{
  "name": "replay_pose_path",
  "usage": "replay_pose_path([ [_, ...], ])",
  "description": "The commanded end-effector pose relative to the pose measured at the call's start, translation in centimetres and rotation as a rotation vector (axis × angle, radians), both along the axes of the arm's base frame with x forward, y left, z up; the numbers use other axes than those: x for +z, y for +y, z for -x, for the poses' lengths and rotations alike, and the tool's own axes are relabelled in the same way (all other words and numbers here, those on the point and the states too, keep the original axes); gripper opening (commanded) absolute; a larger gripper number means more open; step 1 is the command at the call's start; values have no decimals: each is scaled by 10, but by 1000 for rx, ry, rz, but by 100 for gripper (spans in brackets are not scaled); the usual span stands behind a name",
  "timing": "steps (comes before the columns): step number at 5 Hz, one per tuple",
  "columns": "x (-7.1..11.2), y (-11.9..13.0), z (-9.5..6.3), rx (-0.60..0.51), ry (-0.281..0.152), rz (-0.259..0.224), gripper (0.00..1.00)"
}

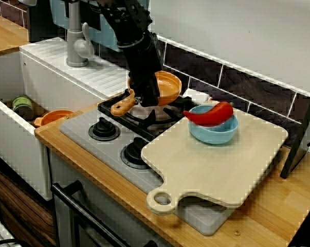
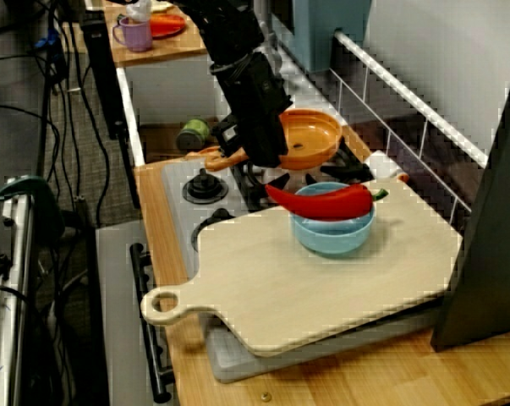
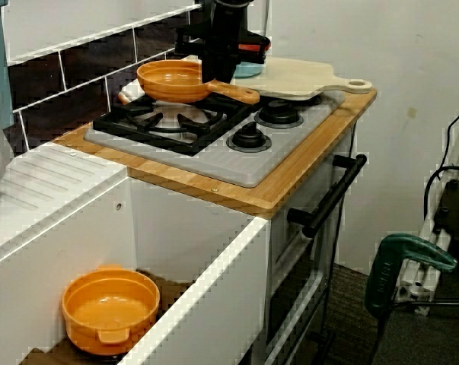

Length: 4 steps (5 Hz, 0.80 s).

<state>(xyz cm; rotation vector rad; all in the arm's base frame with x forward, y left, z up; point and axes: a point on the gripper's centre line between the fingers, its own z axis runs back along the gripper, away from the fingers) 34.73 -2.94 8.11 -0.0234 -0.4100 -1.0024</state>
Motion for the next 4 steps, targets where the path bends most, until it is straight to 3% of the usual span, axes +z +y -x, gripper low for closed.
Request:
replay_pose_path([
  [1, 14, 7, -17, 7, -42, -9, 0],
  [2, 13, 6, -16, 11, -37, -18, 0],
  [3, 12, 4, -14, 4, -34, -39, 100],
  [4, 11, 3, -14, 1, -25, -38, 100],
])
